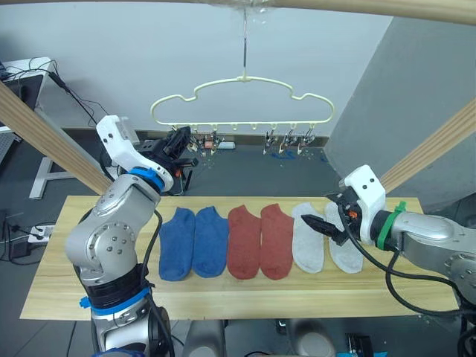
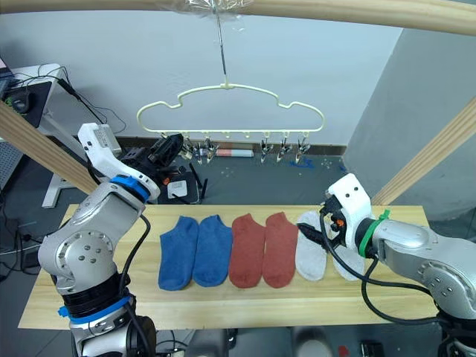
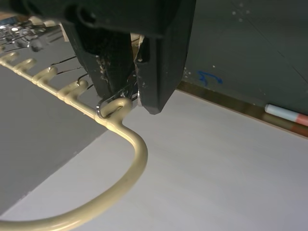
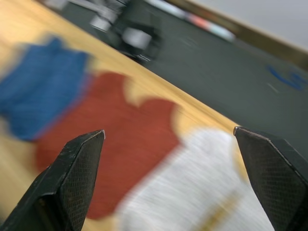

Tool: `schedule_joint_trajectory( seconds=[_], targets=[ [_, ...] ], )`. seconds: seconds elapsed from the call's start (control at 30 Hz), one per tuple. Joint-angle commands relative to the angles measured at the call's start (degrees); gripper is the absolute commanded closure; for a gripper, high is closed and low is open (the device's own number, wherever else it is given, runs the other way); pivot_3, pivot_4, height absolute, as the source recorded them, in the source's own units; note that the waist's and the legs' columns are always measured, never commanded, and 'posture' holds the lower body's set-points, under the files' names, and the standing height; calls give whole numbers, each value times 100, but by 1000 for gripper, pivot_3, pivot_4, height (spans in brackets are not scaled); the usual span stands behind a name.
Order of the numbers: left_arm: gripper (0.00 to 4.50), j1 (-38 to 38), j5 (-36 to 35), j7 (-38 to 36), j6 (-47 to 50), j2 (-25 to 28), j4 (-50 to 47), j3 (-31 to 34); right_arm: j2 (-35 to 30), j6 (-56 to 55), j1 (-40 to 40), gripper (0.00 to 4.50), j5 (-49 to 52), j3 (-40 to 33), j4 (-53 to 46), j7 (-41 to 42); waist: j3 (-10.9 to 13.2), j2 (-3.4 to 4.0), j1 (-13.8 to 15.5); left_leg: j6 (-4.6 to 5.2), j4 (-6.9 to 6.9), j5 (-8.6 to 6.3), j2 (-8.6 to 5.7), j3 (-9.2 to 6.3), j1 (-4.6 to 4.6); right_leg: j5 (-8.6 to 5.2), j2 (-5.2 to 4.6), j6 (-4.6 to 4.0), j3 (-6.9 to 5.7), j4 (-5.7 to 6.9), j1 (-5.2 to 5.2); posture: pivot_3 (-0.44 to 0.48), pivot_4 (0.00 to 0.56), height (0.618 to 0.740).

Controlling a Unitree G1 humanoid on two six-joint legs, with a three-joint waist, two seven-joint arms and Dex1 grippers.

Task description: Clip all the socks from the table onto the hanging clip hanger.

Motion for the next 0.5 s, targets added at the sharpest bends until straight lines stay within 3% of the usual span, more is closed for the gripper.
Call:
schedule_joint_trajectory(
  seconds=[0.03,0.5],
  targets=[
    [4292,-137,-628,314,316,70,-180,366,137,327,-163,0,-438,-15,160,-357,20,-1,0,0,-1,0,0,1,0,0,0,0,1,-1,0,-218,352,740],
    [4292,117,-1697,786,481,647,-240,390,736,630,-412,0,-1968,409,1036,-451,135,13,8,1,-6,0,1,9,1,0,1,0,9,2,-10,-175,392,740]
  ],
)
